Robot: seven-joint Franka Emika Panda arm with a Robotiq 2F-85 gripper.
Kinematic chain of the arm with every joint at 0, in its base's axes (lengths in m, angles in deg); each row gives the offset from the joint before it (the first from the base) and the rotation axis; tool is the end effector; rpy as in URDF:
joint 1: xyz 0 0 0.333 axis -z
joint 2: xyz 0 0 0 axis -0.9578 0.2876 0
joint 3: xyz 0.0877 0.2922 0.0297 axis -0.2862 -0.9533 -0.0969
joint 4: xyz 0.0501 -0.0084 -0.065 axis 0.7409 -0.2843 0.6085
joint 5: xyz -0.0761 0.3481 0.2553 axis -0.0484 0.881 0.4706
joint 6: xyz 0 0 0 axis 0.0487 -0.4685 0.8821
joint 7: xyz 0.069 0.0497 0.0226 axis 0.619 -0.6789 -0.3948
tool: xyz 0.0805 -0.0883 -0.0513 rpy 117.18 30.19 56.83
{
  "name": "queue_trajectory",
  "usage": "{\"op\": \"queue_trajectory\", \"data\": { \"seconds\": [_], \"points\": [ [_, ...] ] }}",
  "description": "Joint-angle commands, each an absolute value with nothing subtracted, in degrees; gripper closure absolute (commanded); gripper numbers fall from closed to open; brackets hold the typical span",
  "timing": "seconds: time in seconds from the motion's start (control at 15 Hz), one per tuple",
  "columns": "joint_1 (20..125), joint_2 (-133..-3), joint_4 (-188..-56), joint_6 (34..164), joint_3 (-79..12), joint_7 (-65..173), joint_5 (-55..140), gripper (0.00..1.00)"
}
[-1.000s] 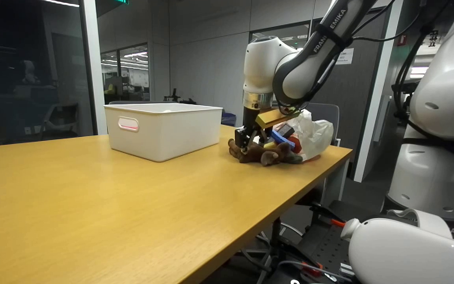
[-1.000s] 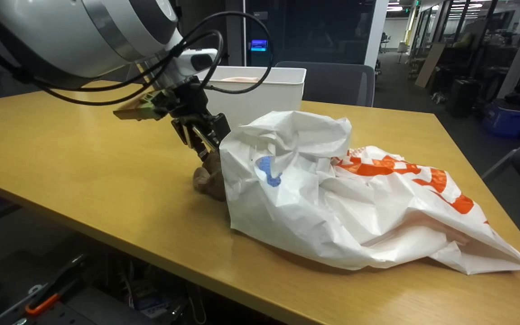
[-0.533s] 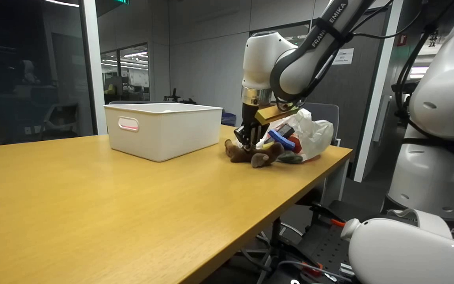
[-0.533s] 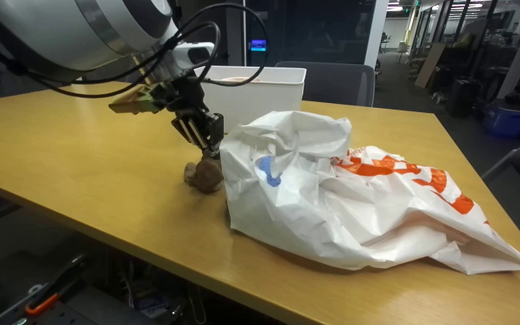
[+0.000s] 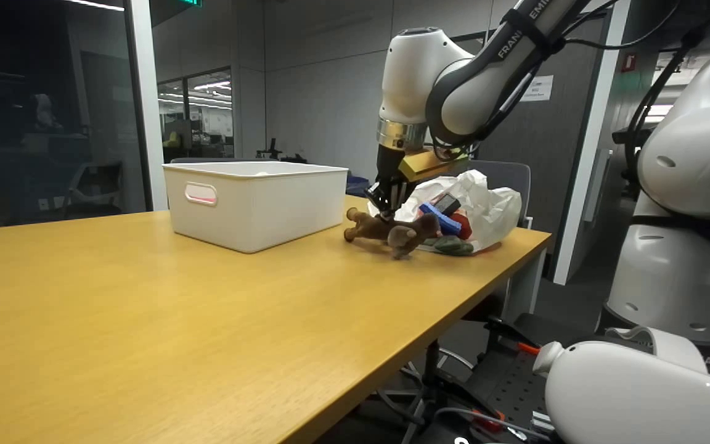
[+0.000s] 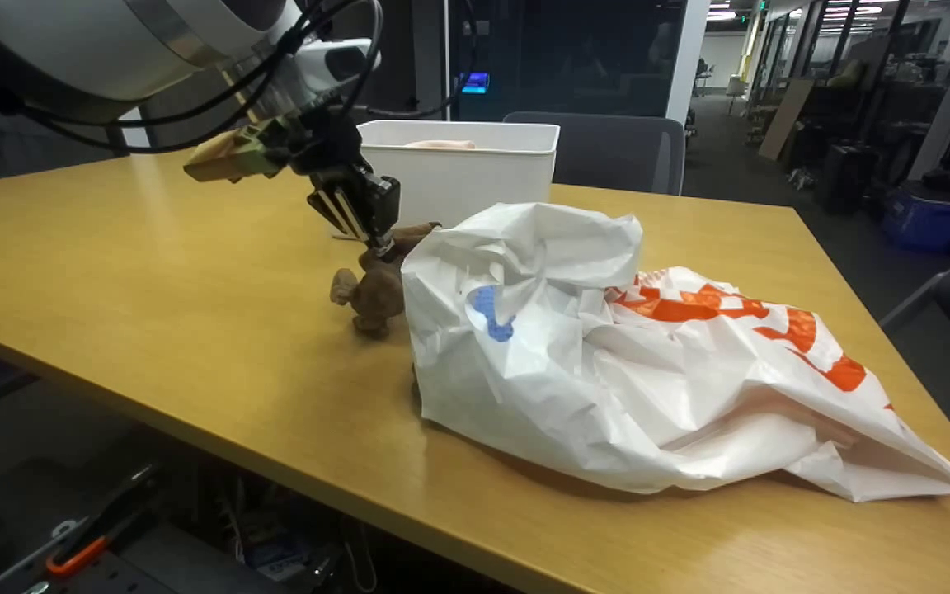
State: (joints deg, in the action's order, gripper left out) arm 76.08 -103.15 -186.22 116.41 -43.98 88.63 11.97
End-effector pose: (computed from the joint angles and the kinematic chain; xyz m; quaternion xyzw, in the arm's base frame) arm 0.4417 0.0315 0.2759 0.9751 -0.0693 0.1675 0.1279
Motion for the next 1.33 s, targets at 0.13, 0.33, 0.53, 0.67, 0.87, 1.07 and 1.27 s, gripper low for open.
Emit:
{"op": "queue_trajectory", "data": {
  "seconds": [0.13, 0.33, 0.53, 0.67, 0.87, 1.07, 1.27],
  "points": [
    [84.50, -113.32, -187.03, 112.28, -49.47, 95.95, 5.00, 0.99],
    [88.05, -115.14, -186.70, 111.53, -49.98, 101.71, 1.82, 0.98],
    [89.44, -115.96, -186.60, 111.77, -49.26, 106.39, 0.49, 0.98],
    [88.27, -115.97, -186.62, 113.66, -47.56, 106.37, 2.14, 0.99],
    [86.73, -117.21, -186.81, 114.49, -46.26, 105.86, 5.86, 0.99],
    [83.43, -118.49, -186.79, 112.94, -43.08, 107.28, 5.72, 0.99],
    [79.30, -120.95, -186.66, 111.29, -39.68, 107.15, 6.54, 0.99]
  ]
}}
